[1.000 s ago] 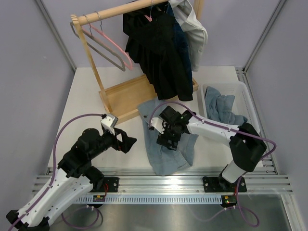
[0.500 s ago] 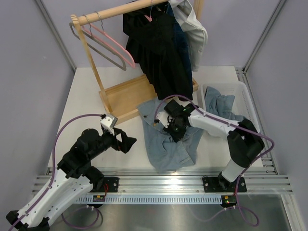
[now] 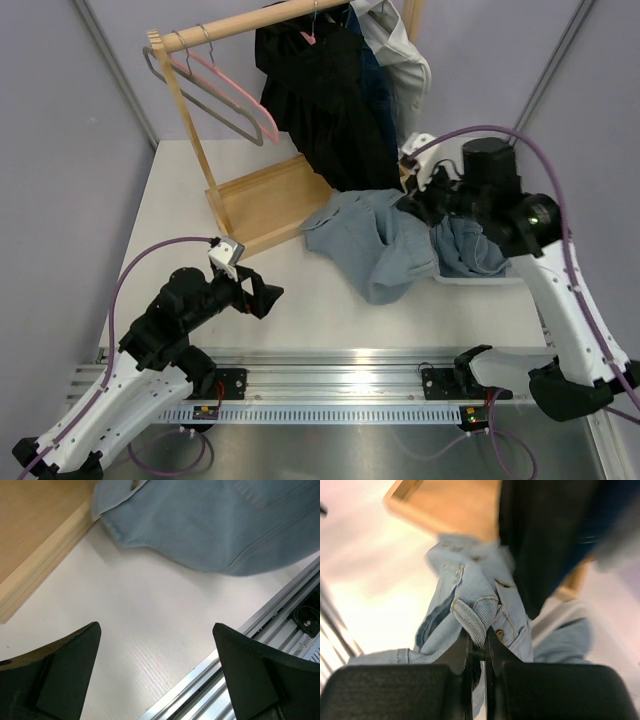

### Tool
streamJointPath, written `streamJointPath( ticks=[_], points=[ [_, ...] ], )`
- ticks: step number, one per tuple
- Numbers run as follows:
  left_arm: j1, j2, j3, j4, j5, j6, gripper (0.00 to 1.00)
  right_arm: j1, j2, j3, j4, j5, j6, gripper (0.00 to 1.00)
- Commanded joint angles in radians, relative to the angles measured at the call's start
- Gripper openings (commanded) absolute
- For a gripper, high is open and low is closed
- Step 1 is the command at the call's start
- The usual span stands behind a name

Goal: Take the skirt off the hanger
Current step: Pick up the skirt from the center of the board, then place the skirt in the bin.

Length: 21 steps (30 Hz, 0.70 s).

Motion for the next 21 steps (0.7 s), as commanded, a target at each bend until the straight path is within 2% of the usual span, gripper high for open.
streamJointPath(
  ticks=[1,6,9,12,13,16,19,21],
  points=[
    [-0.004,-0.009,0.029,0.033,0.011,0.008,0.99,-0.093,-0.095,0.142,0.060,-0.001,-0.006,0.00],
    [-0.006,-0.011,0.029,0.035,0.011,0.006,0.99,-0.261,-0.146,0.247,0.192,0.089,0.002,0.00],
    [-0.004,-0.015,0.029,0.035,0.012,0.006,0.99,-0.451,-0.094,0.349,0.223,0.097,0.035,0.00],
    [-0.004,-0.020,0.027,0.035,0.011,0.005,0.99,-0.573,-0.055,0.389,0.243,0.097,0.075,0.00],
    [-0.006,-0.027,0.027,0.035,0.012,0.005,0.99,-0.656,-0.023,0.399,0.253,0.083,0.089,0.00],
    [-0.006,-0.032,0.027,0.036,0.009,0.005,0.99,-0.804,0.040,0.419,0.264,0.010,0.129,0.00],
    [-0.006,-0.035,0.027,0.036,0.011,0.008,0.99,-0.851,0.078,0.379,0.241,-0.092,0.123,0.00],
    [-0.006,-0.032,0.029,0.035,0.011,0.011,0.99,-0.851,0.081,0.278,0.257,-0.156,0.115,0.00]
  ],
)
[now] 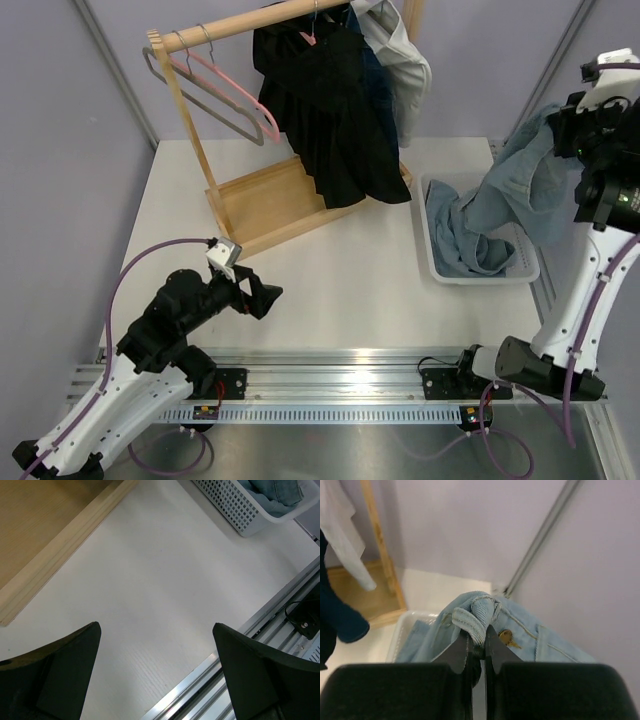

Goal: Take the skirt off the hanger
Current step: Place the skirt in the bin.

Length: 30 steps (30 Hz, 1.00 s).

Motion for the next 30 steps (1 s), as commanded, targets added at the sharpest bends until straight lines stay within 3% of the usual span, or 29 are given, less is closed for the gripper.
streamJointPath(
  ticks=[1,8,18,20,24,30],
  points=[
    [-0.004,-0.006,0.029,0.035,0.012,0.011,0.99,-0.006,0.008,-0.119,0.077,-0.150,0.021,0.00],
    [-0.004,-0.003,0.029,0.034,0.015,0.011,0.99,-0.003,0.060,-0.377,0.147,-0.324,0.133,0.00],
    [-0.006,0.005,0.030,0.032,0.015,0.011,0.99,0.112,0.091,-0.423,0.244,-0.502,0.366,0.00],
    [-0.004,-0.001,0.029,0.032,0.014,0.009,0.99,0.115,0.094,-0.437,0.279,-0.446,0.424,0.00],
    [-0.006,-0.008,0.027,0.032,0.015,0.008,0.99,0.095,0.118,-0.485,0.268,-0.206,0.383,0.00],
    [-0.004,-0.008,0.030,0.035,0.020,0.014,0.99,-0.011,0.172,-0.603,0.247,-0.109,0.291,0.00]
  ],
)
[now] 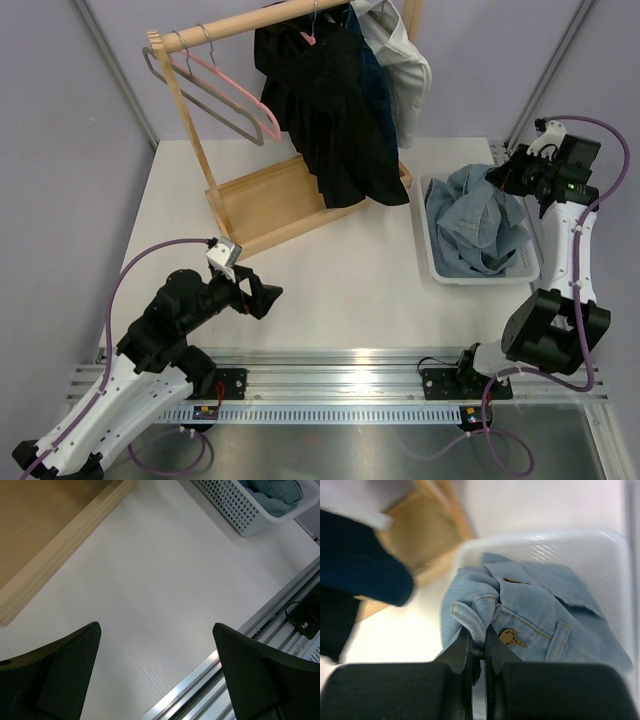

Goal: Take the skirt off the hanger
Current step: Place the skirt in the bin.

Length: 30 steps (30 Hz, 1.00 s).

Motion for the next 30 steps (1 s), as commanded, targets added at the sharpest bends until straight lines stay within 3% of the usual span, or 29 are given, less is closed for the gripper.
streamJointPath(
  ticks=[1,8,17,20,24,25,27,28,30],
  points=[
    [-0.004,-0.008,0.030,0.037,0.021,0.014,0.99,-0.036,0.044,-0.051,0.004,0.132,-0.081,0.00],
    [-0.004,-0.013,0.029,0.051,0.038,0.012,0.99,-0.021,0.254,-0.055,-0.163,0.298,-0.318,0.00],
    [-0.006,-0.002,0.045,0.109,0.078,-0.026,0.99,0.073,0.417,-0.118,-0.167,0.456,-0.437,0.00],
    [-0.006,0.011,0.068,0.106,0.084,-0.026,0.99,0.073,0.416,-0.109,-0.185,0.456,-0.482,0.10],
    [-0.006,0.016,0.084,0.103,0.095,-0.038,0.99,0.052,0.305,-0.071,-0.231,0.427,-0.531,0.31],
    [-0.004,0.015,0.085,0.105,0.098,-0.046,0.99,0.047,0.276,-0.039,-0.246,0.419,-0.554,0.43],
    [-0.004,0.005,0.082,0.109,0.099,-0.052,0.99,0.042,0.192,0.004,-0.297,0.422,-0.580,0.51],
    [-0.006,0.002,0.079,0.112,0.099,-0.060,0.99,0.044,0.169,0.055,-0.343,0.419,-0.610,0.61],
    [-0.004,-0.010,0.073,0.118,0.098,-0.069,0.99,0.044,0.116,0.118,-0.395,0.408,-0.631,0.68]
  ],
)
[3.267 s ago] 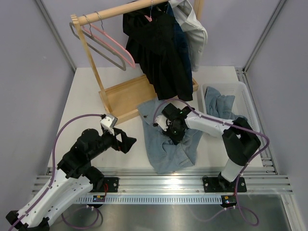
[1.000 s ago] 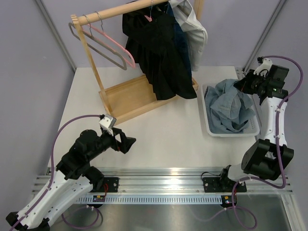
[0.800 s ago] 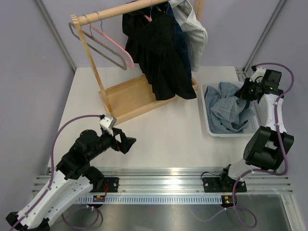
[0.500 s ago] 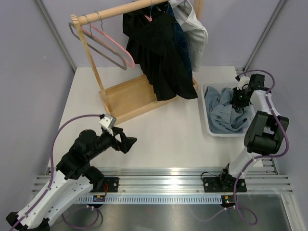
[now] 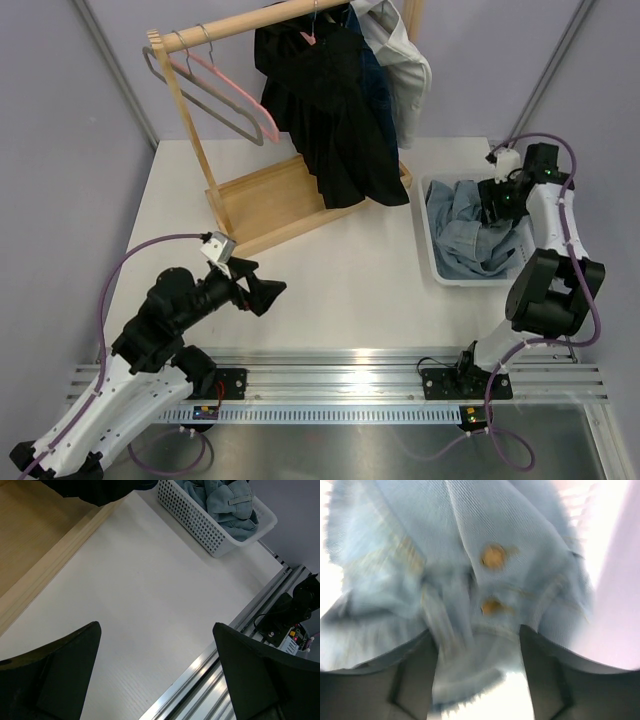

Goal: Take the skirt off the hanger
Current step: Place the skirt in the bin, then pick up the hanger from the clothesline.

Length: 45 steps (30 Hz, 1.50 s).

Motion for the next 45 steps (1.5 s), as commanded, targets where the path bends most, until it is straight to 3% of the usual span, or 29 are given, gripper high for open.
streamJointPath(
  ticks=[1,6,12,16,20,23,29,30,43,45],
  points=[
    [-0.003,-0.024,0.023,0.054,0.025,-0.031,0.99,-0.008,-0.146,0.182,-0.195,-0.002,-0.104,0.73],
    [-0.003,-0.037,0.004,0.072,0.021,-0.065,0.99,0.027,-0.183,0.383,-0.347,-0.115,-0.104,0.79],
    [-0.003,-0.041,0.005,0.072,0.018,-0.093,0.99,0.215,-0.221,0.639,-0.419,-0.315,-0.032,0.85],
    [-0.005,-0.040,0.008,0.072,0.012,-0.111,0.99,0.294,-0.180,0.837,-0.313,-0.582,0.171,0.89],
    [-0.005,-0.031,0.011,0.074,0.002,-0.131,0.99,0.454,-0.141,0.873,-0.133,-0.603,0.361,0.86],
    [-0.005,-0.028,0.010,0.075,-0.009,-0.146,0.99,0.528,-0.108,0.865,0.018,-0.548,0.503,0.86],
    [-0.005,-0.018,-0.003,0.084,-0.034,-0.159,0.99,0.673,0.010,0.928,0.199,-0.187,0.735,0.82],
    [-0.005,-0.015,-0.006,0.086,-0.037,-0.159,0.99,0.696,0.021,0.927,0.238,-0.109,0.746,0.81],
    [-0.003,0.019,-0.026,0.115,-0.034,-0.143,0.99,0.809,0.214,1.006,0.328,0.141,0.675,0.69],
    [-0.005,0.008,-0.032,0.112,-0.035,-0.142,0.99,0.822,0.236,1.006,0.343,0.181,0.659,0.62]
  ],
)
